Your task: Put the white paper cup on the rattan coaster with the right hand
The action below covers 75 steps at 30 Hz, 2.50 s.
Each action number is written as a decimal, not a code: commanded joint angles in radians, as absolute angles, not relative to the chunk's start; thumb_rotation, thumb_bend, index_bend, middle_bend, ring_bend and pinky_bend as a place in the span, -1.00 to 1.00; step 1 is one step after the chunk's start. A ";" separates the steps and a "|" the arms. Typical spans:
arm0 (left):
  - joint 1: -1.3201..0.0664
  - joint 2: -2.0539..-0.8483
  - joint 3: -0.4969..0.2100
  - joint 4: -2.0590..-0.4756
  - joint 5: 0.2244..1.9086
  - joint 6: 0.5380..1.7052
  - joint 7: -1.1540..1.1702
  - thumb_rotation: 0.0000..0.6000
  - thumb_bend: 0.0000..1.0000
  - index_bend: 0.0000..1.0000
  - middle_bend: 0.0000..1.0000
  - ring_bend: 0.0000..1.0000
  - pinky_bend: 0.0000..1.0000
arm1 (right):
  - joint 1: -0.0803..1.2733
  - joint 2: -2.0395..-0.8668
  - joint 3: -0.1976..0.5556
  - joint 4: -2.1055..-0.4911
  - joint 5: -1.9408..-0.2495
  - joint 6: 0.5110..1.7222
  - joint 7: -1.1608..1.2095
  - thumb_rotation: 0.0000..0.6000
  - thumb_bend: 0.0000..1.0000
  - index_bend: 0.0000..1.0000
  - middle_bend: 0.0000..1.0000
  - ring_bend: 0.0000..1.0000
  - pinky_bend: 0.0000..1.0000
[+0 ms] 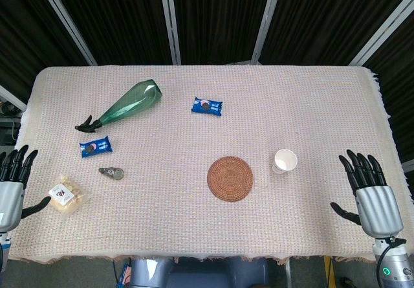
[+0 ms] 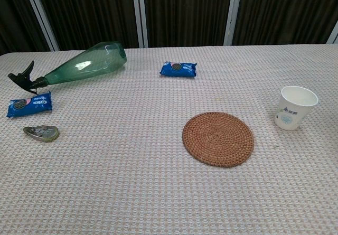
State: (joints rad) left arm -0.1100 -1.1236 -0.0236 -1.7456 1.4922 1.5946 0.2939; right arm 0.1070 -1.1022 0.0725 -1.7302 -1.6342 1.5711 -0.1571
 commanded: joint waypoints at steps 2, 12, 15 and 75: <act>-0.108 -1.121 -0.029 -1.748 1.483 1.588 0.293 1.00 -1.00 -1.00 -1.00 -1.00 -1.00 | 0.109 -1.105 0.072 -1.730 -1.634 1.567 -0.161 1.00 -1.00 -1.00 -1.00 -1.00 -1.00; -0.114 -1.114 -0.049 -1.751 1.464 1.574 0.298 1.00 -1.00 -1.00 -1.00 -1.00 -1.00 | 0.182 -1.133 0.068 -1.713 -1.573 1.395 -0.134 1.00 -1.00 -1.00 -1.00 -1.00 -1.00; -0.119 -1.113 -0.058 -1.749 1.452 1.564 0.294 1.00 -1.00 -1.00 -1.00 -1.00 -1.00 | 0.237 -1.146 0.089 -1.707 -1.525 1.296 -0.139 1.00 -1.00 -1.00 -1.00 -1.00 -1.00; -0.169 -1.137 -0.112 -1.704 1.306 1.443 0.335 1.00 -1.00 -1.00 -1.00 -1.00 -1.00 | 0.683 -1.404 0.211 -1.691 -1.183 0.932 -0.461 1.00 -0.57 -0.41 -0.19 -0.26 -0.41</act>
State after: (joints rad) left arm -0.1703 -1.1390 -0.1117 -1.7036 1.3068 1.4431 0.3369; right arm 0.6634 -1.3684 0.2161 -1.7041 -1.2045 0.9379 -0.4332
